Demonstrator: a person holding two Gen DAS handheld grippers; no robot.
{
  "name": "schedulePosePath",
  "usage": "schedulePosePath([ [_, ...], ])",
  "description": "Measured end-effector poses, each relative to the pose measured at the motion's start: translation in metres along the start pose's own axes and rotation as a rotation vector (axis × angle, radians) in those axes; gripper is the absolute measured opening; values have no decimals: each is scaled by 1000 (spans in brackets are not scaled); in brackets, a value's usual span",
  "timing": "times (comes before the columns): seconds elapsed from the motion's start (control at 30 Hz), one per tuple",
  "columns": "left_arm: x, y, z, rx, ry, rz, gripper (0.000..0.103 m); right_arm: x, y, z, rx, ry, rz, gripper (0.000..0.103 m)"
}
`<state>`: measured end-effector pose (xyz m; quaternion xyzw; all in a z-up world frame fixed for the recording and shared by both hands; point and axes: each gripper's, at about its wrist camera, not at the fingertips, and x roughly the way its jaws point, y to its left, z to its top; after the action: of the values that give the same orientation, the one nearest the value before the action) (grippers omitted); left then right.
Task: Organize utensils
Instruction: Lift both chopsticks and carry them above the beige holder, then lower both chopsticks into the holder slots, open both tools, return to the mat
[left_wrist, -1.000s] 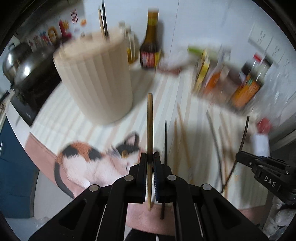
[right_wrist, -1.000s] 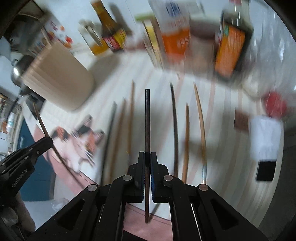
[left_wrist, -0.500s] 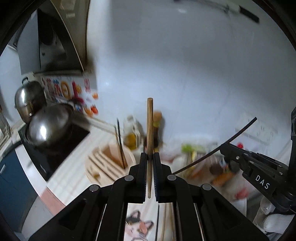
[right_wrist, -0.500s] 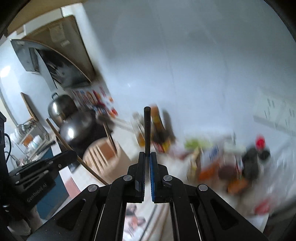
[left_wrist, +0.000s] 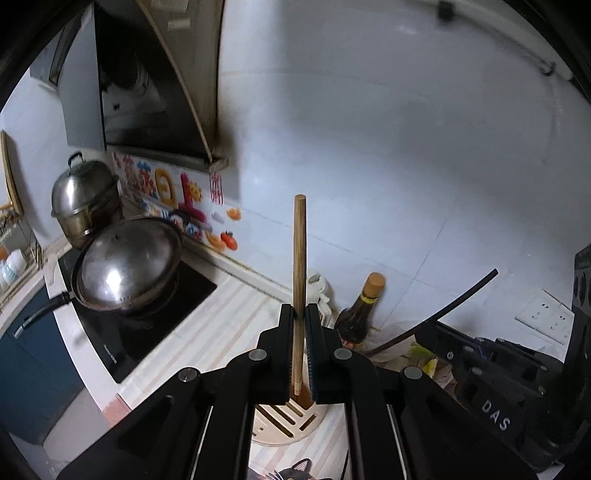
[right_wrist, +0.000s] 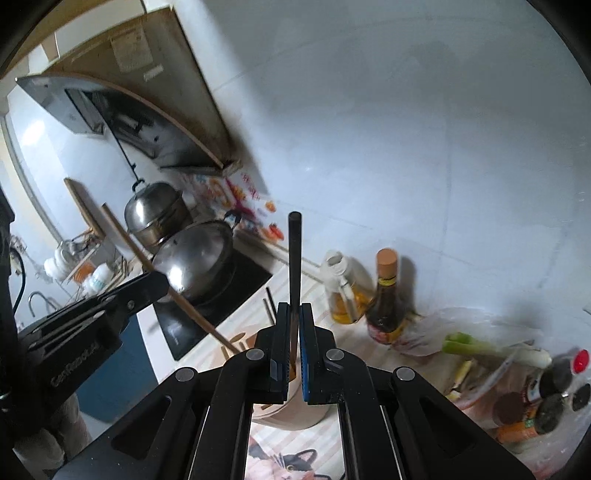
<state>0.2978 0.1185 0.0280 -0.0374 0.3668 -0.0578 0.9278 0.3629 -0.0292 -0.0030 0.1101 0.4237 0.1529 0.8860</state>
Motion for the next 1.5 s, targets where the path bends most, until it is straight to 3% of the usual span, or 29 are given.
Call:
schedulePosePath([
  [0.33, 35, 10, -11, -45, 89, -2, 4, 37, 3, -9, -20, 105, 11, 5],
  [0.57, 44, 9, -13, -52, 133, -51, 4, 53, 3, -10, -22, 168, 5, 5],
  [0.67, 44, 9, -13, -62, 166, -51, 9, 58, 0, -11, -2, 205, 4, 6],
  [0.73, 40, 10, -13, -74, 178, -46, 9, 55, -5, -11, 27, 211, -7, 14],
  [0.8, 30, 11, -13, -68, 155, -14, 17, 46, -13, -11, 58, 189, -20, 45],
  [0.83, 24, 12, -14, -61, 139, 0, 40, 40, -18, -12, 69, 174, -26, 49],
  [0.87, 18, 14, -16, -57, 120, 20, 72, 35, -21, -13, 76, 164, -29, 52],
  [0.9, 10, 16, -20, -60, 96, 41, 82, 26, -27, -17, 88, 151, -45, 52],
  [1.03, -12, 22, -40, -55, 41, 66, 84, -1, -44, -39, 113, 112, -121, 67],
  [1.13, -21, 23, -64, -37, 32, 88, 103, -18, -64, -68, 168, 79, -164, 87],
  [1.27, -23, 22, -100, -26, 43, 128, 103, -30, -86, -118, 208, 40, -234, 103],
  [1.5, 11, -1, -169, 34, 179, 93, 103, -22, -126, -199, 278, 128, -293, 103],
])
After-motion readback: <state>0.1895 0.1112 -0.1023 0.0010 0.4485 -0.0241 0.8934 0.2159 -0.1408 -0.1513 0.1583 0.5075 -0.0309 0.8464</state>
